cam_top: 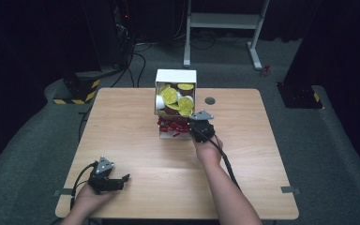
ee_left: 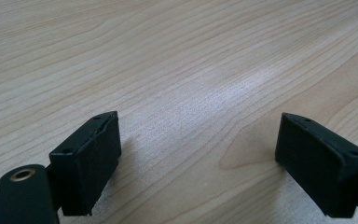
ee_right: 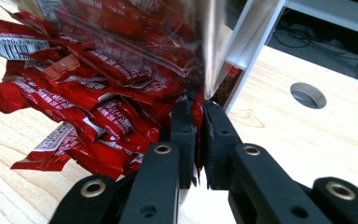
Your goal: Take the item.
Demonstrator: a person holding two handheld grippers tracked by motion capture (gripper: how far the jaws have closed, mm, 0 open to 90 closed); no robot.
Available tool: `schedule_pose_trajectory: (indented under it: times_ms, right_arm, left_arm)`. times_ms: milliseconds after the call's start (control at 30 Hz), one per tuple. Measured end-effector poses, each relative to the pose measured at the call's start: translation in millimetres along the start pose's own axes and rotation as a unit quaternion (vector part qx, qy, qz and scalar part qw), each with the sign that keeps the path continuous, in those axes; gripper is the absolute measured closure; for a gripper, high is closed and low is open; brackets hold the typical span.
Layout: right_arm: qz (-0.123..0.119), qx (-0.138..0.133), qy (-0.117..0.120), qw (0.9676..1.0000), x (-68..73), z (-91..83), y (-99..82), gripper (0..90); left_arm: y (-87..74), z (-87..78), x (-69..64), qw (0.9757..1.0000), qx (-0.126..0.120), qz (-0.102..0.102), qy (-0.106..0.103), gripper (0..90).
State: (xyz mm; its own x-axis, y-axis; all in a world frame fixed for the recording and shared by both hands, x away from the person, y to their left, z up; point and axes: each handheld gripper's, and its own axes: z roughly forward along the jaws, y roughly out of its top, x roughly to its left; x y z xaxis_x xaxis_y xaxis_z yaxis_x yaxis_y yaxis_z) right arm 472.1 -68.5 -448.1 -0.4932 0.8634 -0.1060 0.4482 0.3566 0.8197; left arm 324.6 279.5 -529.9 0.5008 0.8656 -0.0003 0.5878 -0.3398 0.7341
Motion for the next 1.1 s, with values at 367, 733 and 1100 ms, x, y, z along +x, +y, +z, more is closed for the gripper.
schedule_pose_trajectory:
  times_ms: [367, 733, 1100]
  right_arm:
    - [-0.006, 0.000, 0.002, 1.0000, 0.3, -3.0, -0.6, 85.3]
    - [-0.007, -0.011, 0.007, 0.9999, 0.5, -14.1, -5.2, 85.3]
    - [-0.001, -0.023, 0.016, 0.9996, 1.6, -29.3, -10.4, 85.3]
  left_arm:
    - [0.0, 0.0, 0.0, 1.0000, 0.000, 0.000, 0.000, 14.4]
    - [0.0, 0.0, 0.0, 1.0000, 0.000, 0.000, 0.000, 14.4]
    - [0.1, -0.1, 0.6, 1.0000, 0.001, 0.003, 0.000, 14.3]
